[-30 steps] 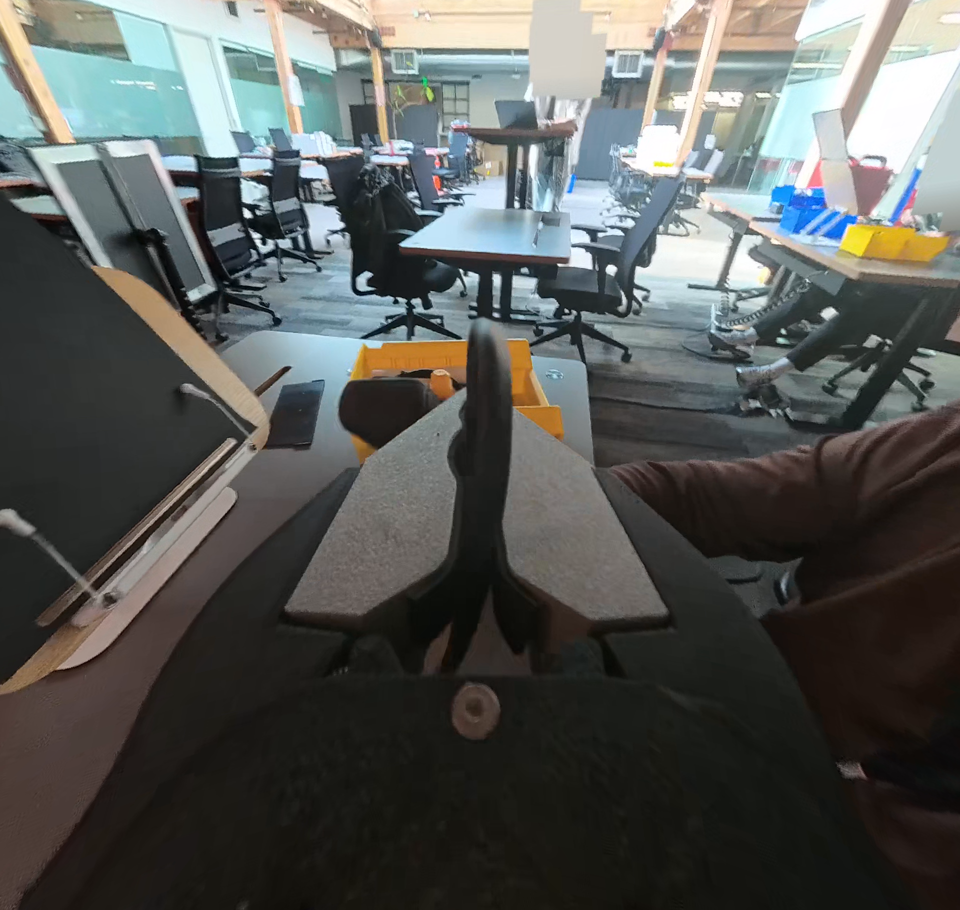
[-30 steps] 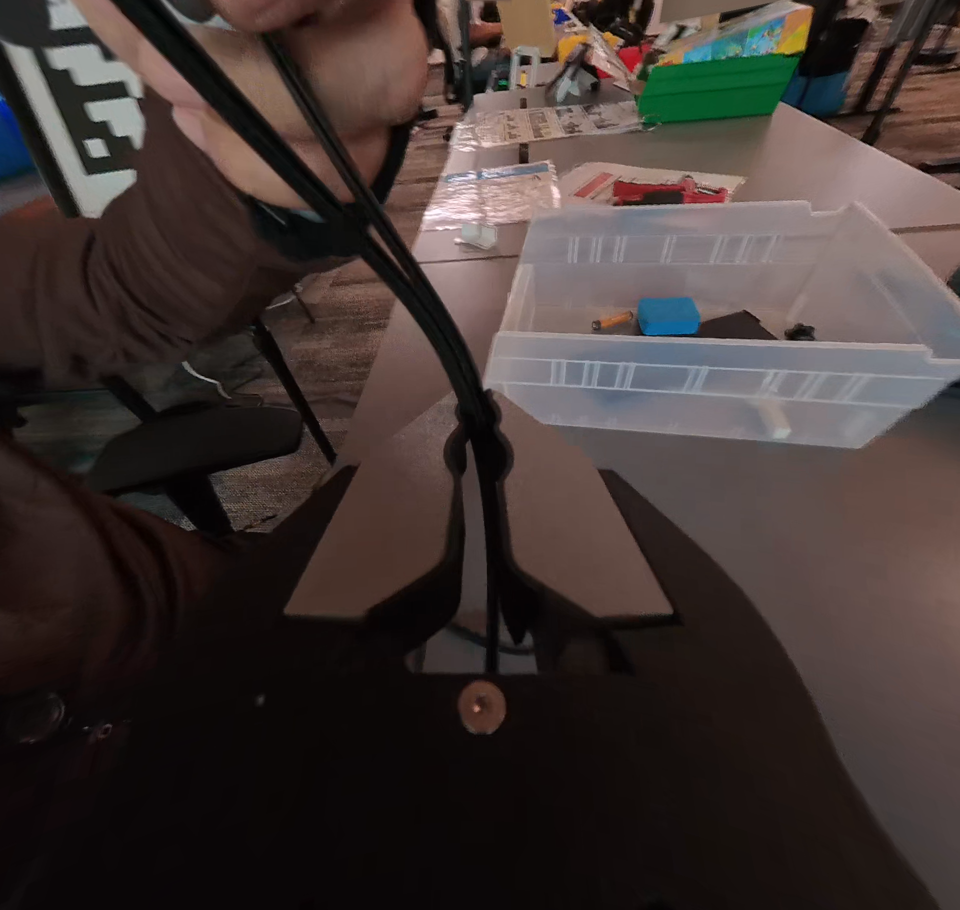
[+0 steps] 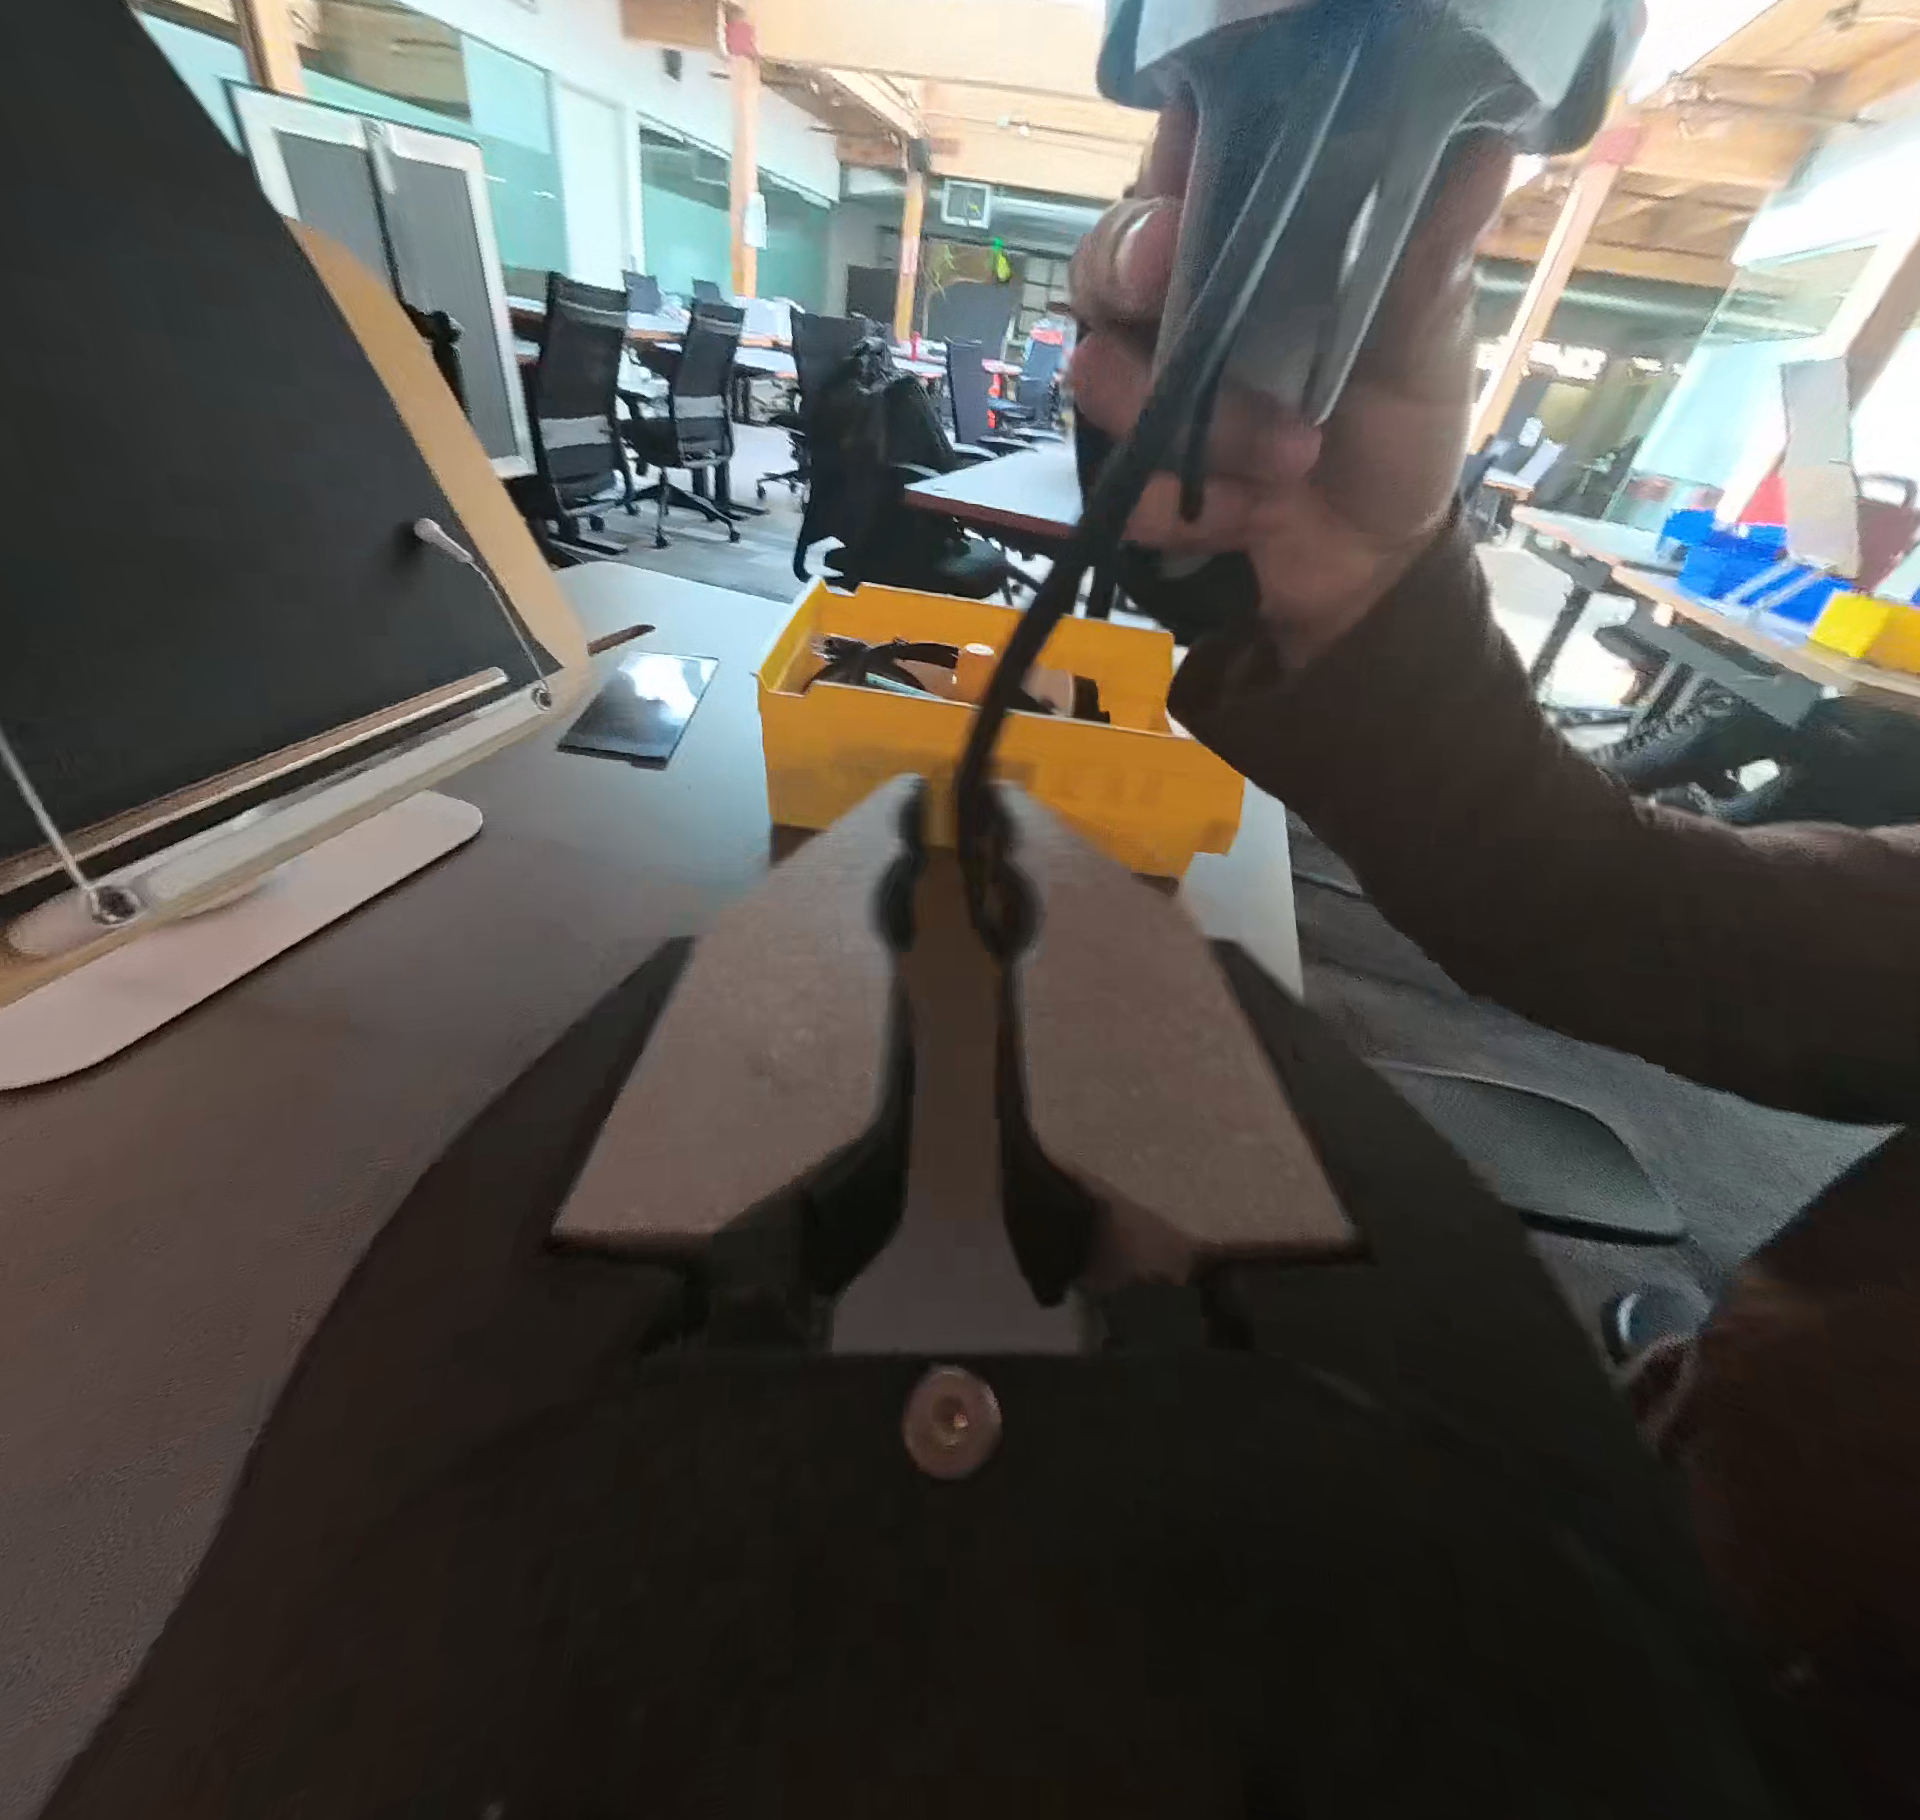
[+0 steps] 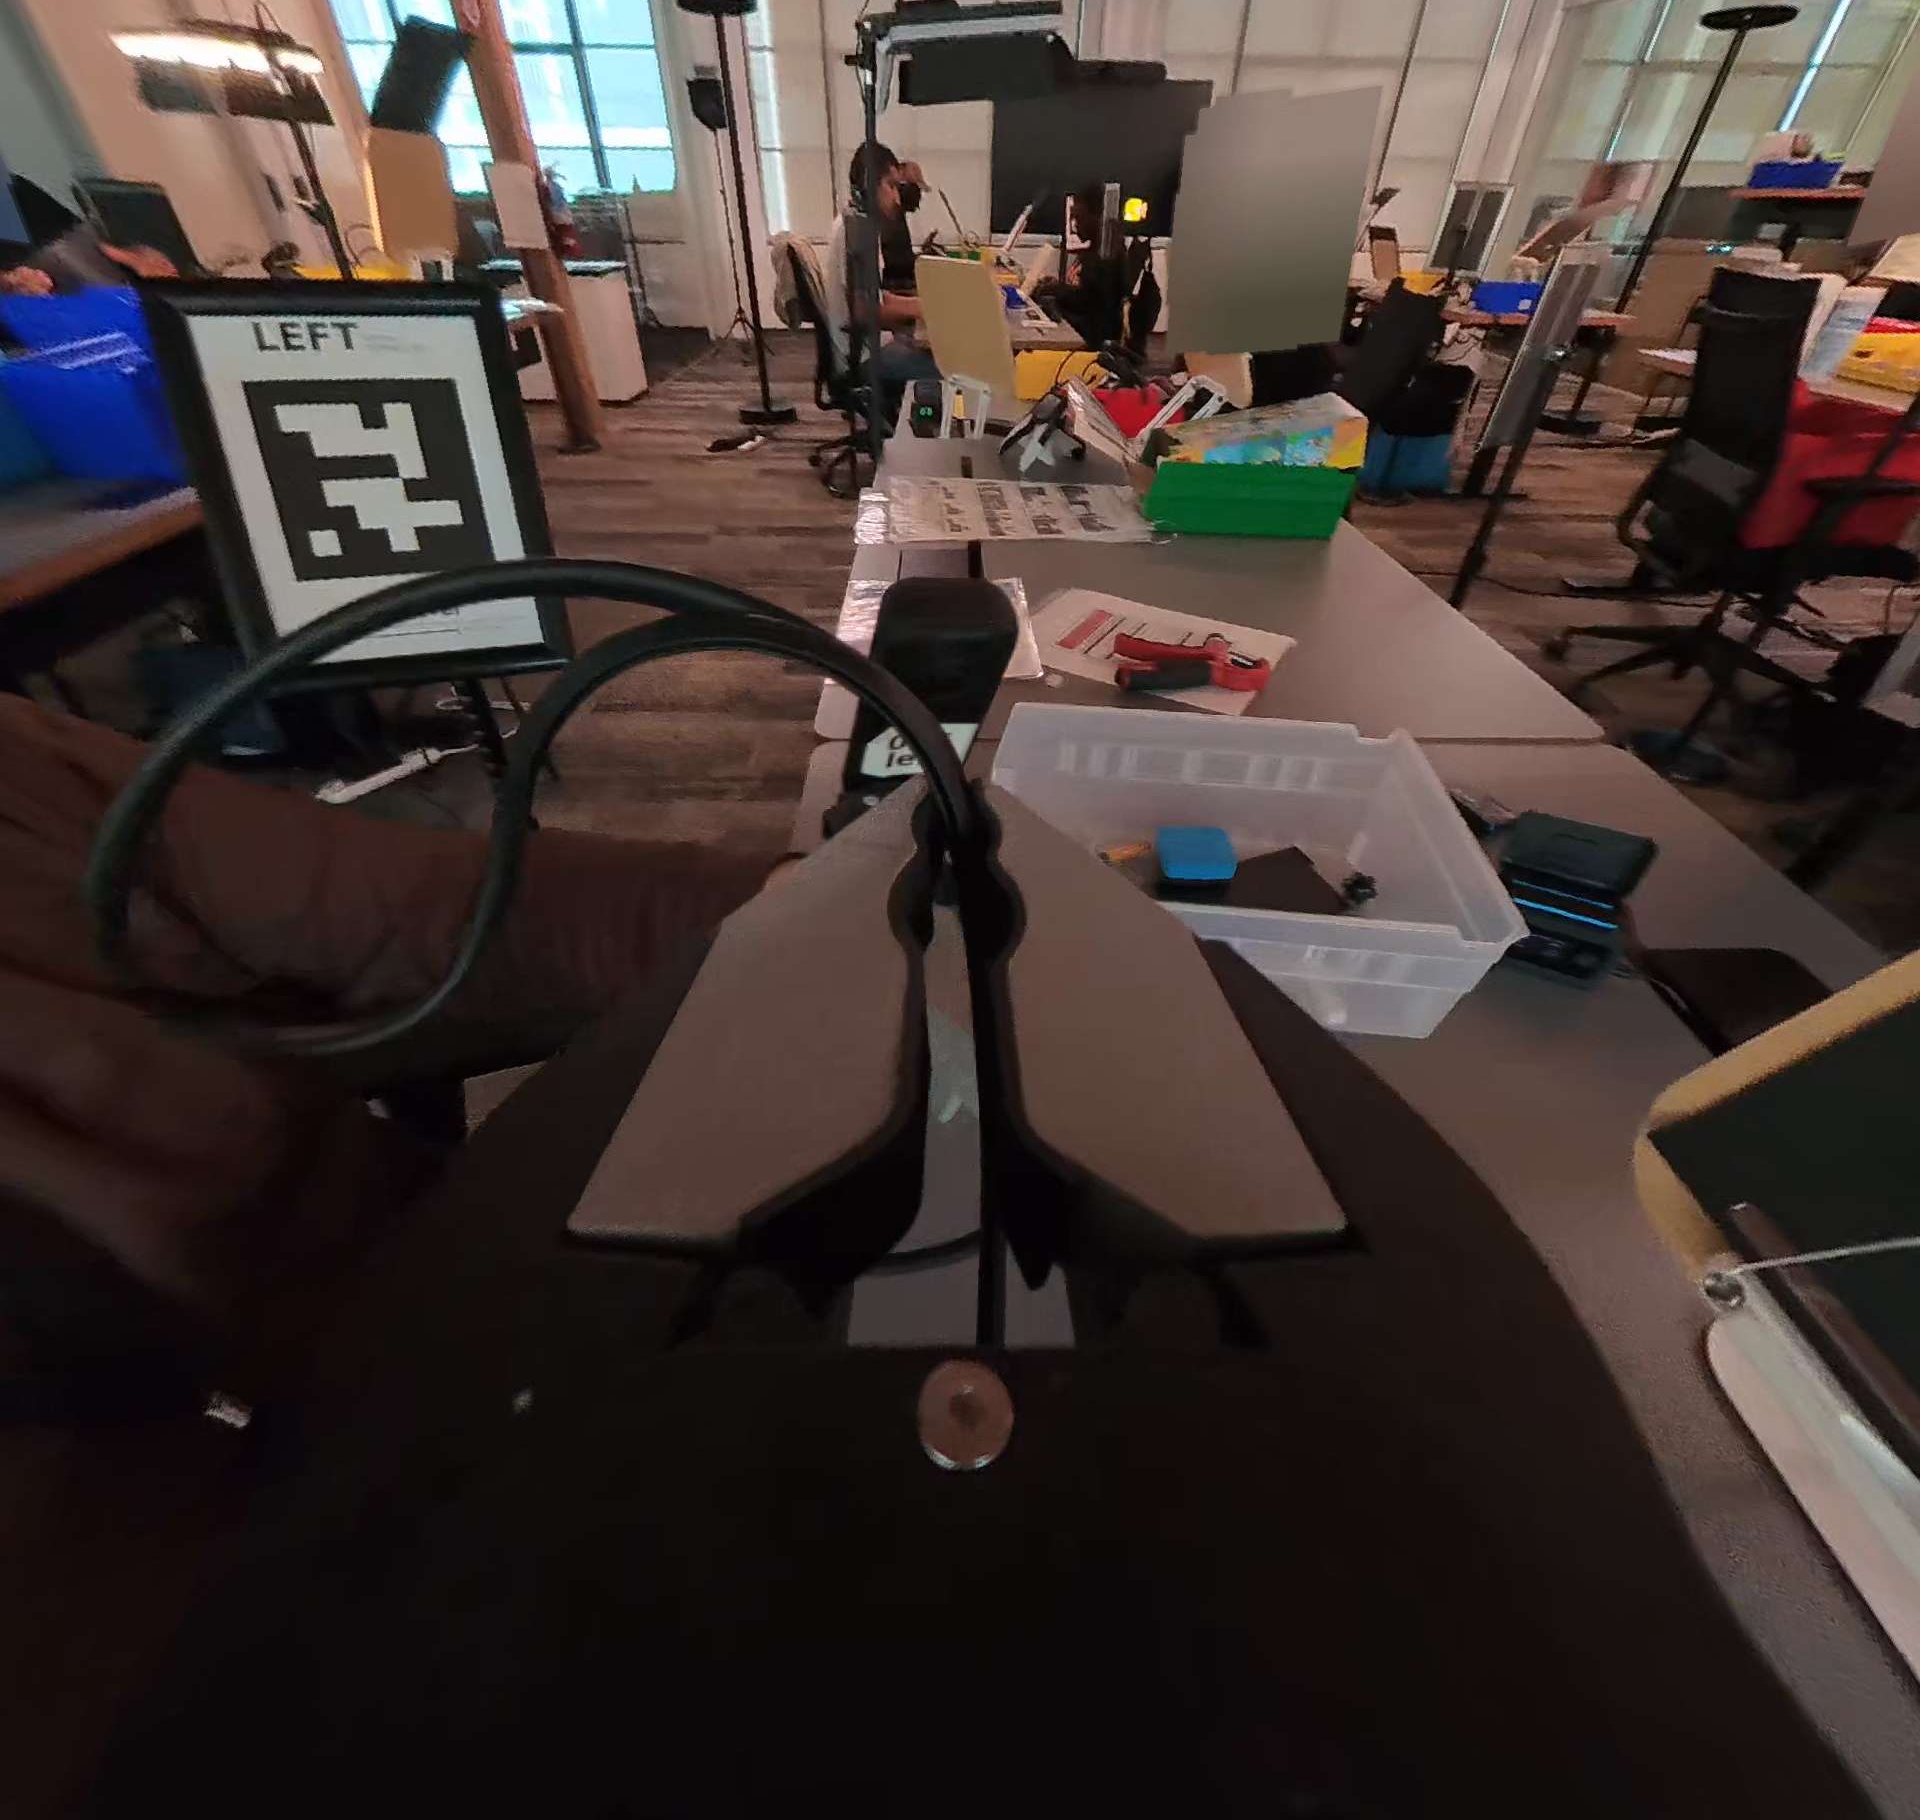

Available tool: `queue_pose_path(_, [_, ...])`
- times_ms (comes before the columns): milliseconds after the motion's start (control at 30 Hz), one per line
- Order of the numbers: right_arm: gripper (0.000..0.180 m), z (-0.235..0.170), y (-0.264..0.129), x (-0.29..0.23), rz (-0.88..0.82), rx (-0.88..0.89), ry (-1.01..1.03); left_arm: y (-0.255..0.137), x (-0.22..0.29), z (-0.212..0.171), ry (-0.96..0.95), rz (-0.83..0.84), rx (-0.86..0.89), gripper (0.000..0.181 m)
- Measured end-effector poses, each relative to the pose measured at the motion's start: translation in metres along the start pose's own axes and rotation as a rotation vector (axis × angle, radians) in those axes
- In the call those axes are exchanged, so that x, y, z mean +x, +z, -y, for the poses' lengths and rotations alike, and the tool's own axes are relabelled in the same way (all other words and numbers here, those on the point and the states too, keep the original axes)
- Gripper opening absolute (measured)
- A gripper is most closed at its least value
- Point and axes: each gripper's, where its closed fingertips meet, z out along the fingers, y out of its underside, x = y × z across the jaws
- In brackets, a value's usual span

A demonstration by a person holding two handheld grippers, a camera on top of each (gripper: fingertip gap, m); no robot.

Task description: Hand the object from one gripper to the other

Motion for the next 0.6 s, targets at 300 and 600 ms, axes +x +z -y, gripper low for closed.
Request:
queue_pose_path(300, [0.059,-0.064,-0.024,0.007,-0.019,-0.070,0.206,0.001,-0.027,0.028,0.145,0.126,-0.043,0.000])
queue_pose_path(600, [0.097,-0.119,-0.011,0.029,0.010,-0.056,0.410,0.019,-0.013,0.027,0.346,0.152,-0.136,0.001])
